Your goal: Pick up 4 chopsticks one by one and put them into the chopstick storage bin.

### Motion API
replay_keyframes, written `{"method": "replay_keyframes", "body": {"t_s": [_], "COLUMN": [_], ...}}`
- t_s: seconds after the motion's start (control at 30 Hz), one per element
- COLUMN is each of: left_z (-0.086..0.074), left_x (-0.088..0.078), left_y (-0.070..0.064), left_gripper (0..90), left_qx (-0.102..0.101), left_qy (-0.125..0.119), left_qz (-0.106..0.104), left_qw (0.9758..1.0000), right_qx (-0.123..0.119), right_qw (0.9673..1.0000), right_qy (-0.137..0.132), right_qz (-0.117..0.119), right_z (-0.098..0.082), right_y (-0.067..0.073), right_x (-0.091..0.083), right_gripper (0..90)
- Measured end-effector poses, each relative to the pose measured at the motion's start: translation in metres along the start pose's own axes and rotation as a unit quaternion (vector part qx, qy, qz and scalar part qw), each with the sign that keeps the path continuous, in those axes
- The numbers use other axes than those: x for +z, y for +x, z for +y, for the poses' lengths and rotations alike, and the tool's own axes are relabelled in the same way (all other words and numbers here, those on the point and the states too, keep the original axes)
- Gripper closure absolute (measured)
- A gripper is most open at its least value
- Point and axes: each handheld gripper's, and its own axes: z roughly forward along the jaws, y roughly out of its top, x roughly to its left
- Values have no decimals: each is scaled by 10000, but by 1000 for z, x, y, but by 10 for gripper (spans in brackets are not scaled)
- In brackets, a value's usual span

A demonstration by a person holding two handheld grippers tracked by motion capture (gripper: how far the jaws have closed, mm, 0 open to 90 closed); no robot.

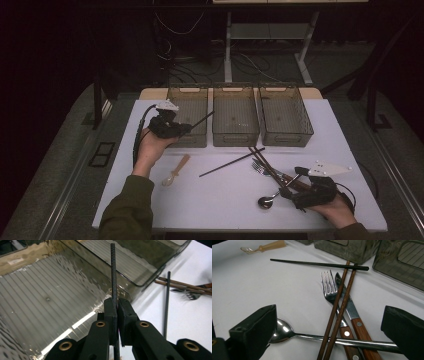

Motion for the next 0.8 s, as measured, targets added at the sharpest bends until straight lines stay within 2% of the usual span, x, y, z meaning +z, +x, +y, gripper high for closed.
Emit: {"method": "replay_keyframes", "body": {"t_s": [0.23, 0.6, 0.8], "left_z": [9, 24, 34], "left_x": [8, 18, 25], "left_y": [6, 27, 38], "left_gripper": [854, 854, 854], "left_qx": [-91, -310, -271], "left_qy": [7, -34, 48], "left_qz": [196, 564, 791], "left_qw": [9998, 9979, 9965], "right_qx": [-13, 2, -11], "right_qw": [10000, 10000, 10000], "right_qy": [-33, -53, -73], "right_qz": [2, -4, 3], "right_z": [0, 0, 1], "right_y": [0, 0, 0], "right_x": [-1, -2, -3], "right_gripper": [9, 8, 9]}}
